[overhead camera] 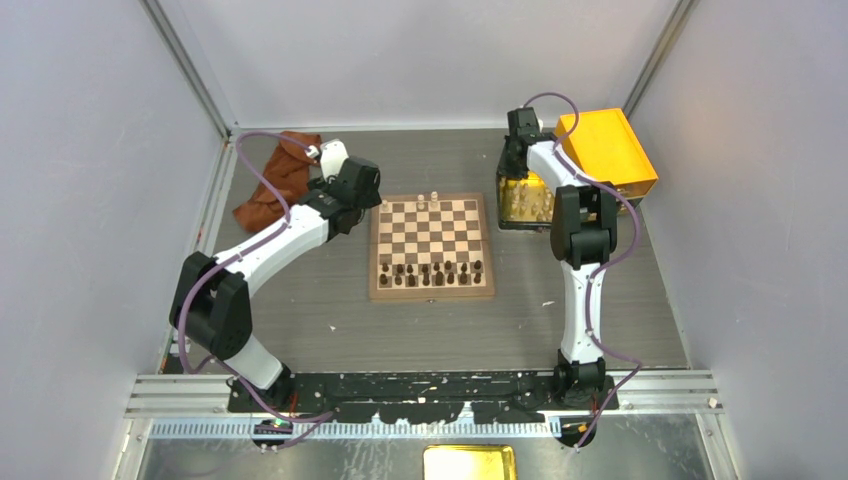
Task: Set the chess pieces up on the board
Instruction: Pick up the chess piece from the storage box.
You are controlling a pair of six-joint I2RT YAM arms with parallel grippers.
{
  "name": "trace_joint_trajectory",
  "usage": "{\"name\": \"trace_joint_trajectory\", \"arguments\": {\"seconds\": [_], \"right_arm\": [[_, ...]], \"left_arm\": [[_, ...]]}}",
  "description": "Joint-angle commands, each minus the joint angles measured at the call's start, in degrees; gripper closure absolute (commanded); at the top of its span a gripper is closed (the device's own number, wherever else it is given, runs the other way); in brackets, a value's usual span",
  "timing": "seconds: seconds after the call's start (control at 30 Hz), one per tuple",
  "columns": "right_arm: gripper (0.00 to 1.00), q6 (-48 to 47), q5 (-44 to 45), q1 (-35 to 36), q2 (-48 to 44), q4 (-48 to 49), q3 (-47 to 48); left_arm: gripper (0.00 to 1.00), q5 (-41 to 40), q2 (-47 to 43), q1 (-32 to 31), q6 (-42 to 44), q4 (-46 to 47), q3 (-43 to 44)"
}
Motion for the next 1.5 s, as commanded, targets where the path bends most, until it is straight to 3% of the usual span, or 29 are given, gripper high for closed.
{"name": "trace_joint_trajectory", "arguments": {"seconds": [0.0, 1.07, 1.47], "right_arm": [[0.96, -0.1, 0.1, -0.2, -1.0, 1.1, 2.2], [0.99, -1.6, 7.0, 1.0, -9.4, 0.6, -1.4], [0.99, -3.0, 9.9, 5.7, -15.3, -1.7, -1.9]], "left_arm": [[0.18, -2.0, -0.7, -0.4, 0.1, 2.3, 1.5], [0.18, -2.3, -4.1, -1.0, -0.5, 2.2, -0.4], [0.18, -2.3, -6.1, -1.1, -0.6, 2.3, -2.0]]}}
